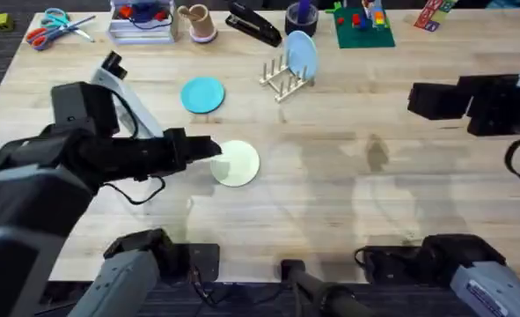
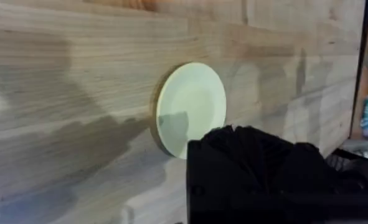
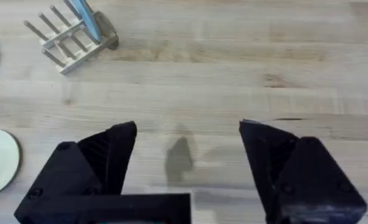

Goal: Pick up the plates from the table one by one and place each into a slot on the dish rack.

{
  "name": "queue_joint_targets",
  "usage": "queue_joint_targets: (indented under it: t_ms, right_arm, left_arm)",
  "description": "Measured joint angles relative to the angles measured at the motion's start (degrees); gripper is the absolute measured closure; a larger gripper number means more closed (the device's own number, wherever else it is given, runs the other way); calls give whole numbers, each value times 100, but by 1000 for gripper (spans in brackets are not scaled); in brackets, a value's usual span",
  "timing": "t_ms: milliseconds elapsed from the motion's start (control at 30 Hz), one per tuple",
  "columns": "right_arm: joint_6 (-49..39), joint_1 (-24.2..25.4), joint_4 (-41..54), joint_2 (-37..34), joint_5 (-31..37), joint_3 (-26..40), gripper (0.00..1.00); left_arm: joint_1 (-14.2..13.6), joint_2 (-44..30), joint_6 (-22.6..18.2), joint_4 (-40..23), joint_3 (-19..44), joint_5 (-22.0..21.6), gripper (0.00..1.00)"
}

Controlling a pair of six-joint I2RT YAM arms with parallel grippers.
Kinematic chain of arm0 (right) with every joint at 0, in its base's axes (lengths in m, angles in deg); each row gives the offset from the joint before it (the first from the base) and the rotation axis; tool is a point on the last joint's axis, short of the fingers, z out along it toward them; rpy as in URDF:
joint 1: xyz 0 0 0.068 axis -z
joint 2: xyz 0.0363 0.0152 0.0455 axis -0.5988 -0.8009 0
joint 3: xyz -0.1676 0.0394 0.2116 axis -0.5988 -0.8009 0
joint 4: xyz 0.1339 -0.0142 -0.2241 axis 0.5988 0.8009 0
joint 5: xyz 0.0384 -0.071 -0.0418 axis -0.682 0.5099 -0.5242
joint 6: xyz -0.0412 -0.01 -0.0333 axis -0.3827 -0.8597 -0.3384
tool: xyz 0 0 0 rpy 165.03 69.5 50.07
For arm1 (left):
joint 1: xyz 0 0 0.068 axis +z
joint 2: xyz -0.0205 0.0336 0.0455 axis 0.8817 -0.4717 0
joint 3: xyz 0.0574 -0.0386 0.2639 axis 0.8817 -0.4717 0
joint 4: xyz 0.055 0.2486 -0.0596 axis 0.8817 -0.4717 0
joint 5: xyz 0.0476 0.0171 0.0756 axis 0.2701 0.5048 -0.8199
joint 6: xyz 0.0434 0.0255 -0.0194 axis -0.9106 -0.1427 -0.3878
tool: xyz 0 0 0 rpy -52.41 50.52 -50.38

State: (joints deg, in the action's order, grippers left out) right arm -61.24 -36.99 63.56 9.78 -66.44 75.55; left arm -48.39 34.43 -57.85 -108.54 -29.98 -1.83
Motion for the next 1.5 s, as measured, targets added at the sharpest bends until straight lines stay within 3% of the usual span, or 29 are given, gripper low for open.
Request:
queue_joint_targets:
  t_ms: [333,633,867,1100,1500]
  right_arm:
    - [1,0,0,0,0,0,7]
    - [0,0,0,0,0,0,7]
    - [0,0,0,0,0,0,8]
    - [0,0,0,0,0,0,6]
    - [0,0,0,1,0,2,7]
  left_arm:
    - [39,-1206,-785,104,-19,288,959]
    - [374,-2048,-1633,123,-19,517,959]
    - [416,-2686,-1971,271,-19,634,959]
    - [587,-2817,-1939,269,-21,527,959]
    - [598,-3455,-1132,596,21,872,959]
